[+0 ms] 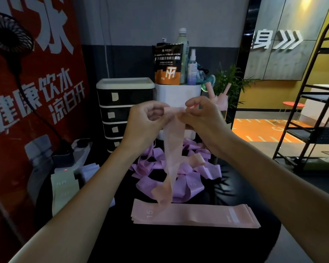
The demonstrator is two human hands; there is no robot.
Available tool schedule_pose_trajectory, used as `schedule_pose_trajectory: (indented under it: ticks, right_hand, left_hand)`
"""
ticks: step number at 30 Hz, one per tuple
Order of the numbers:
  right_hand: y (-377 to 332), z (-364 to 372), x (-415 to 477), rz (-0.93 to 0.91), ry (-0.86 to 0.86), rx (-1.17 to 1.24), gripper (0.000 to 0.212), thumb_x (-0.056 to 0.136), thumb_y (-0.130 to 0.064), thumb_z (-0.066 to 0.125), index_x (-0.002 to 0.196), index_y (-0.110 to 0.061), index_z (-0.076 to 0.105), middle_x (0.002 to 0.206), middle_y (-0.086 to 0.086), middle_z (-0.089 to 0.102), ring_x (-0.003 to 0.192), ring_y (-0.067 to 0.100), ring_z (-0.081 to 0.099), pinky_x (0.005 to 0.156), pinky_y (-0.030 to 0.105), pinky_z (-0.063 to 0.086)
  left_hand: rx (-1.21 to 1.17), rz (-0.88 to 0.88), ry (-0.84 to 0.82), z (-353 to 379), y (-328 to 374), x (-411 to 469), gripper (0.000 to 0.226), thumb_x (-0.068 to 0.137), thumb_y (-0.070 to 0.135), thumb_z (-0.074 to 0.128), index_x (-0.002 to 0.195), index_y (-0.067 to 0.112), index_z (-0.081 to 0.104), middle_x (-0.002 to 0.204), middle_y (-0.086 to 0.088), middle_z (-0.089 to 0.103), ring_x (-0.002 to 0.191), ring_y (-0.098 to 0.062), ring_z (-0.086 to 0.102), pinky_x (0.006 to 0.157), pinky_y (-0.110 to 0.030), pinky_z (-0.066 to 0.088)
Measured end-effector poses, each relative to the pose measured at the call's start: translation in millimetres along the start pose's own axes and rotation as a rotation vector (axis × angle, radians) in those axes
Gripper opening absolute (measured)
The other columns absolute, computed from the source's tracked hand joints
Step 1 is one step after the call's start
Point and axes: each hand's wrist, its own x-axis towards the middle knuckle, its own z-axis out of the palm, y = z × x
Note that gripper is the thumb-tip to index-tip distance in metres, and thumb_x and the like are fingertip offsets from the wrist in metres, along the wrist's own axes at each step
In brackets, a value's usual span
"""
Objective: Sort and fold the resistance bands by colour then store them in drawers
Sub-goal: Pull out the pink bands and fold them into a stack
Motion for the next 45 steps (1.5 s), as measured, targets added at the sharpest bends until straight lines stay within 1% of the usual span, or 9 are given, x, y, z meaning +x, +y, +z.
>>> schedule_pose_trajectory:
  ticks: [5,11,15,21,25,29,33,39,45]
  right_hand:
    - [12,0,-11,0.134,-0.190,-0.089,0.044,0.082,-0.006,0.076,0.117,-0.016,0.051,0.083,0.001,0.075,0.081,0.016,0.070,0.080,0.031,0.056]
    - [11,8,-18,0.065,-0.185,-0.190,0.003,0.089,0.003,0.063,0.091,0.002,0.066,0.080,0.009,0.071,0.071,0.018,0.067,0.074,0.033,0.059]
    - [2,8,-11,0.089,-0.105,-0.047,0.008,0.094,0.003,0.057,0.100,0.005,0.061,0.090,0.017,0.069,0.075,0.022,0.072,0.070,0.033,0.061]
    - [0,6,-1,0.079,0.029,-0.042,0.012,0.092,-0.002,0.063,0.103,0.003,0.064,0.091,0.015,0.070,0.079,0.025,0.073,0.076,0.042,0.062]
    - [0,4,-1,0.060,0.095,0.005,0.004,0.092,-0.001,0.063,0.092,-0.005,0.064,0.085,0.012,0.068,0.077,0.024,0.072,0.074,0.038,0.062]
    - [3,0,3,0.103,0.106,0.095,0.015,0.089,-0.004,0.067,0.103,-0.003,0.059,0.083,0.012,0.063,0.078,0.025,0.065,0.075,0.036,0.058]
    - [3,-1,0,0.079,0.036,0.091,0.011,0.093,-0.006,0.062,0.083,-0.009,0.066,0.081,0.012,0.062,0.079,0.025,0.058,0.079,0.040,0.051]
    - [1,-2,-10,0.058,-0.170,0.089,0.014,0.096,-0.015,0.059,0.095,-0.015,0.073,0.099,0.008,0.072,0.096,0.017,0.067,0.089,0.037,0.055]
    - [1,7,-16,-0.003,-0.057,-0.386,0.049,0.080,-0.033,0.078,0.121,-0.023,0.054,0.113,-0.002,0.044,0.087,0.004,0.047,0.057,0.012,0.044]
  left_hand:
    - [0.031,0.040,0.170,-4,1,13,0.018,0.087,0.010,0.074,0.105,0.007,0.071,0.092,0.003,0.072,0.082,0.000,0.069,0.076,-0.016,0.055]
    - [0.036,0.004,0.219,-9,-4,18,0.008,0.091,0.017,0.070,0.100,0.017,0.071,0.093,0.003,0.073,0.085,-0.005,0.068,0.076,-0.022,0.056]
    - [0.125,-0.051,0.105,-10,-9,9,0.017,0.094,0.024,0.067,0.108,0.014,0.069,0.098,0.001,0.070,0.092,-0.008,0.066,0.081,-0.023,0.054]
    - [0.013,-0.051,0.004,-10,-7,-8,0.011,0.099,0.014,0.058,0.100,0.009,0.068,0.077,-0.004,0.069,0.066,-0.005,0.064,0.058,-0.016,0.048]
    - [-0.002,-0.027,-0.084,-12,-9,-14,0.021,0.097,0.014,0.062,0.116,0.008,0.064,0.093,-0.006,0.074,0.079,-0.014,0.070,0.065,-0.020,0.052]
    - [-0.060,0.018,-0.143,-13,-10,-11,0.037,0.091,0.018,0.070,0.127,0.015,0.060,0.114,-0.007,0.069,0.095,-0.014,0.070,0.082,-0.027,0.056]
    - [-0.114,0.050,-0.149,-8,-5,-5,0.029,0.088,0.015,0.074,0.116,0.014,0.067,0.110,-0.009,0.070,0.096,-0.019,0.071,0.086,-0.036,0.059]
    - [-0.066,0.112,-0.042,0,1,3,0.008,0.087,0.002,0.071,0.094,-0.002,0.074,0.088,-0.011,0.075,0.084,-0.025,0.071,0.074,-0.027,0.059]
    - [0.037,0.107,0.004,1,2,9,0.003,0.087,0.009,0.074,0.089,0.007,0.074,0.080,-0.002,0.073,0.073,-0.007,0.069,0.067,-0.017,0.054]
